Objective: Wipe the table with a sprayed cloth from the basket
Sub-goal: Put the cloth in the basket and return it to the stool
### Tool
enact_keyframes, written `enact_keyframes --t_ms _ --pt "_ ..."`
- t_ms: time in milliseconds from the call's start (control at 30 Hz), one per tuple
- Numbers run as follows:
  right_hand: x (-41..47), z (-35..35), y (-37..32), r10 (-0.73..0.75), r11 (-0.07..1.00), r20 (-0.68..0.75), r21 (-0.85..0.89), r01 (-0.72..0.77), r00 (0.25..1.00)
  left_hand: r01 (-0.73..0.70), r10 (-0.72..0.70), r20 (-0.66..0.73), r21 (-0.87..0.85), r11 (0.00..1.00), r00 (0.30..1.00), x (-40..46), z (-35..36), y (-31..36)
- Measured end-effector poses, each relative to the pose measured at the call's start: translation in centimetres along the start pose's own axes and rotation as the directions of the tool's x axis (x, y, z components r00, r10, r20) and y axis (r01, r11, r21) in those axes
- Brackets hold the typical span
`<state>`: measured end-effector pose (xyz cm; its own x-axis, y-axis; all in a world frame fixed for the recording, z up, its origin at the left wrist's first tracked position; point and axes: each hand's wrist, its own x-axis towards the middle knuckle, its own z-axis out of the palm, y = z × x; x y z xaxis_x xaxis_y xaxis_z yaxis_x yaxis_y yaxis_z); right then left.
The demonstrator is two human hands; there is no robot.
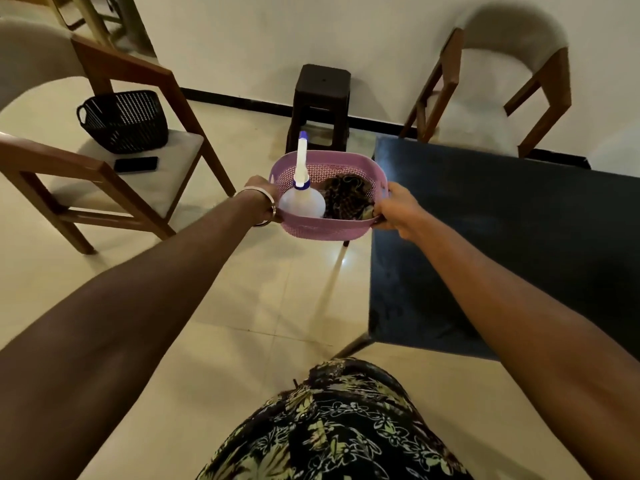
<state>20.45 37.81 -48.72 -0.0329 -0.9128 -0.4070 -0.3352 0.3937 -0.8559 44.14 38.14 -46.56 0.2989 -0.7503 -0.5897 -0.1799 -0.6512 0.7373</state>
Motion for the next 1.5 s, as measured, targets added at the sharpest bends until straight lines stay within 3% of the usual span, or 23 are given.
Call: enact_keyframes --t_ms 433,633,833,967,1500 --pt "13.2 7.0 -5.7 -0.008 1.000 0.017 -0.018 0.008 1.000 -0.007 0.006 0.013 0.107 0.994 1.000 15.2 -5.6 5.9" --pt "23.7 8.5 -10.5 0.008 1.000 0.005 -0.019 -0.008 1.000 0.003 -0.004 0.007 0.129 0.992 1.000 25.2 -6.6 12.4" --pt "33.6 8.9 -15.1 0.021 0.999 -0.040 0.027 -0.020 0.999 -0.115 0.106 0.051 0.224 0.968 0.993 34.9 -6.5 18.9" --pt "40.7 8.8 -18.4 0.033 0.999 -0.080 0.023 -0.032 0.996 -0.058 0.053 0.042 0.117 0.991 0.998 41.3 -5.9 23.5" --pt "70.1 8.2 -31.3 0.103 0.993 -0.130 0.064 -0.096 0.986 -0.083 0.060 0.164 0.138 0.987 0.985 68.2 -4.6 44.4"
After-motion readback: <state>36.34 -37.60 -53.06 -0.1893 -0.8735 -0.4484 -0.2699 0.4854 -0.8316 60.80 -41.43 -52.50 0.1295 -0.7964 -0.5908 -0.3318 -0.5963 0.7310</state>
